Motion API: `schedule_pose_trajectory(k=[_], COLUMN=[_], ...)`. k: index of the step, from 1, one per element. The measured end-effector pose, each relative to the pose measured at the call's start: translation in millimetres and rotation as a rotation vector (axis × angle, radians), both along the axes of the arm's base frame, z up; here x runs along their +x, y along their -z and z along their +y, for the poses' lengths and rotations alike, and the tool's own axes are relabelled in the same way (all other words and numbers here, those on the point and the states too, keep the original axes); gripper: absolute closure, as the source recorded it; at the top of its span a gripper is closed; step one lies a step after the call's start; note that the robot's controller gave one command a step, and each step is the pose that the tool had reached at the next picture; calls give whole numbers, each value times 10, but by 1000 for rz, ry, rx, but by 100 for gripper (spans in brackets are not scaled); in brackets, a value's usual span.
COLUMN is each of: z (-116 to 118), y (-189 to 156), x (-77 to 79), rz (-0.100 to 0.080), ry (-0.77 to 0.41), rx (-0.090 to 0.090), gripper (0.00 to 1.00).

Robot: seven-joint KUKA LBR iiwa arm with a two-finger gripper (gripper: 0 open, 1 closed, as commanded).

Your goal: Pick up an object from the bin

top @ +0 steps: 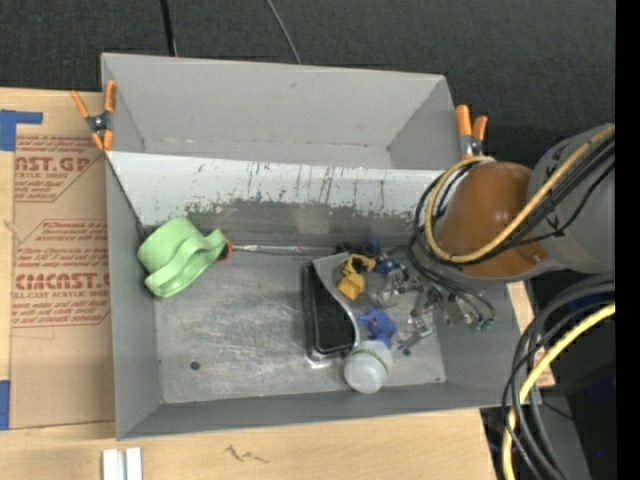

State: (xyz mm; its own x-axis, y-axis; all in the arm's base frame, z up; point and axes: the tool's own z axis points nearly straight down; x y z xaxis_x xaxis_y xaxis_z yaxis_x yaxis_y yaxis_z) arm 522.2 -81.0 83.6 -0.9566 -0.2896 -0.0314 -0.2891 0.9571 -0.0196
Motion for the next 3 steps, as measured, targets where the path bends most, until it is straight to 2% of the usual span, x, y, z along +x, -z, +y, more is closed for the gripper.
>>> schedule_pose_trajectory(k=[1, 2, 3], z=[0, -288, -273], y=[0, -867, -826], x=[0, 567, 540], rz=[0, 24, 33], ry=[0, -166, -167], rx=[0, 4, 7], gripper=[100, 0, 0])
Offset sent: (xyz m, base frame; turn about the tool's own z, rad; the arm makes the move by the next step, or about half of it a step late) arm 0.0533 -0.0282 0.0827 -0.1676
